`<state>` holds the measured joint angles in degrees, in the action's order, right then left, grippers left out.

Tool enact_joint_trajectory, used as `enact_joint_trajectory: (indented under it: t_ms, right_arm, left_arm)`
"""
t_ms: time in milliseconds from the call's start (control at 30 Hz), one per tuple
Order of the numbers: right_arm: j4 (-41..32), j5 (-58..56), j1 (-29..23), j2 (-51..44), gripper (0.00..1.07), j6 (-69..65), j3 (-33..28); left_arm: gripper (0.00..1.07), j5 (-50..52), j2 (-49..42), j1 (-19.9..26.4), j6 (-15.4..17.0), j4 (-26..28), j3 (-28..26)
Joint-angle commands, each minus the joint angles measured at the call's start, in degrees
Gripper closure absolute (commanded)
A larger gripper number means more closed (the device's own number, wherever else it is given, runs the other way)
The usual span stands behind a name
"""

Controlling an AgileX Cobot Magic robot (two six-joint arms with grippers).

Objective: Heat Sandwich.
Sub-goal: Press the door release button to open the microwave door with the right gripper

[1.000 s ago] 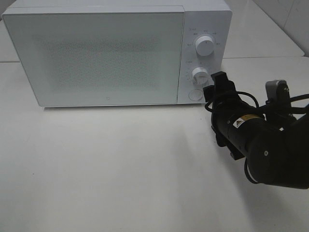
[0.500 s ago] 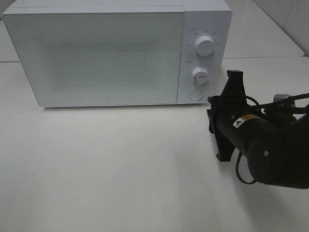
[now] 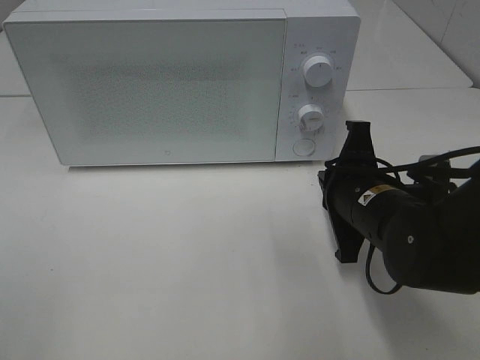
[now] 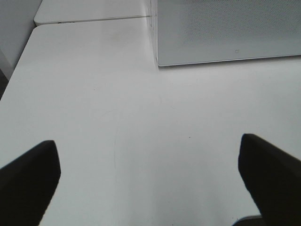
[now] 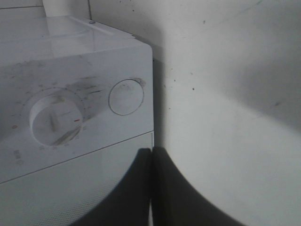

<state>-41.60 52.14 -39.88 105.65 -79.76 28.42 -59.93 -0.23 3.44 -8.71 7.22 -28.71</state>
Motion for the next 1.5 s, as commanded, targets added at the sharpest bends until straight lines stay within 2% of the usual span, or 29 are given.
enact_joint_trajectory:
  t_ms: [33, 567, 1167, 1500]
  right_arm:
    - [2.1, 0.2, -0.1, 1.7, 1.07, -0.1, 1.7]
    - [10.1, -2.5, 8.0, 6.0, 1.07, 1.0, 9.6]
    - [12.2, -5.1, 10.6, 13.4, 1.07, -0.2, 17.8]
    - [13.0, -5.2, 12.0, 14.6, 1.07, 0.1, 20.4]
  left_arm:
    - [0.09, 0.3, -1.3, -0.3, 0.1, 0.5, 0.2]
    - [0.09, 0.3, -1.3, -0.3, 0.1, 0.5, 0.2]
    - [0.09, 0.3, -1.3, -0.3, 0.1, 0.5, 0.2]
    - [0.09, 0.3, -1.3, -0.3, 0.1, 0.5, 0.2]
